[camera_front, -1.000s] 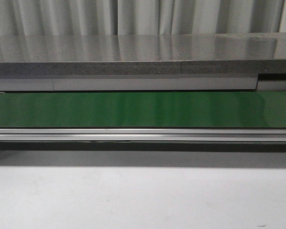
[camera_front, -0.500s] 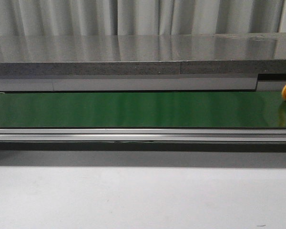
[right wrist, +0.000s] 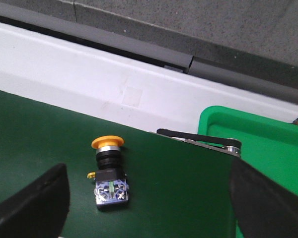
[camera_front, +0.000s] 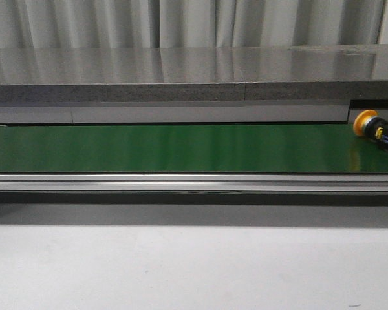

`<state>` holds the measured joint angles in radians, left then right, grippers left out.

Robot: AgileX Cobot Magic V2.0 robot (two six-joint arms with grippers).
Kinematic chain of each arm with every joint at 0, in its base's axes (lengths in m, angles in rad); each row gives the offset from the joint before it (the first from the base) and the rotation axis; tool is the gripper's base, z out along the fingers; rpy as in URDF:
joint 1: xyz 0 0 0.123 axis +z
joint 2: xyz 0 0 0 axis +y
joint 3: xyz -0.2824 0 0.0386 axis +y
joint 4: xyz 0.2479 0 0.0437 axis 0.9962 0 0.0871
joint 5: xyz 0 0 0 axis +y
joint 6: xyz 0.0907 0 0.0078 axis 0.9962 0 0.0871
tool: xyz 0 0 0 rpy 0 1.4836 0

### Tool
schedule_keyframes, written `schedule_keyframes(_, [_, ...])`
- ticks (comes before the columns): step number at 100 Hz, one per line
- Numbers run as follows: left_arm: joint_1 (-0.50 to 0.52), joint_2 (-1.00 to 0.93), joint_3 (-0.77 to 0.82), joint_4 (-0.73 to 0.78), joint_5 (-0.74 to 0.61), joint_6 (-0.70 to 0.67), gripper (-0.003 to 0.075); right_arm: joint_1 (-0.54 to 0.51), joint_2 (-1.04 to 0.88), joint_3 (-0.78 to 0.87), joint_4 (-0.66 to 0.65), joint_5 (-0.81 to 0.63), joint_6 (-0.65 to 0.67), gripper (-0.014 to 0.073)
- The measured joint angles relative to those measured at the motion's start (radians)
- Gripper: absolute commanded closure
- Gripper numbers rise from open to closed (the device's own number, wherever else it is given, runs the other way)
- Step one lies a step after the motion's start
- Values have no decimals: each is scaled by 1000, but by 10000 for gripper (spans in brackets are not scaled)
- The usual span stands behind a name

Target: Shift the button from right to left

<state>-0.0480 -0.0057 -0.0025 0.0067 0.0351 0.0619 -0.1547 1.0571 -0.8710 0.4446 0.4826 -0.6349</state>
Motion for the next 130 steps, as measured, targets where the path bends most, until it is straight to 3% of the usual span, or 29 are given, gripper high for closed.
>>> schedule_keyframes(21, [0,0,0,0,0,0,715,19,-203,215,1,-100,0,-8])
schedule_keyframes(52, [0,0,0,0,0,0,715,19,-472,433,5,-124,0,13])
schedule_keyframes(66, [0,0,0,0,0,0,715,19,-537,474,8,-125,0,172])
schedule_keyframes(94, [0,0,0,0,0,0,715,19,-554,482,8,-125,0,662])
schedule_keyframes(130, [0,0,0,0,0,0,715,19,-554,482,11,-125,0,662])
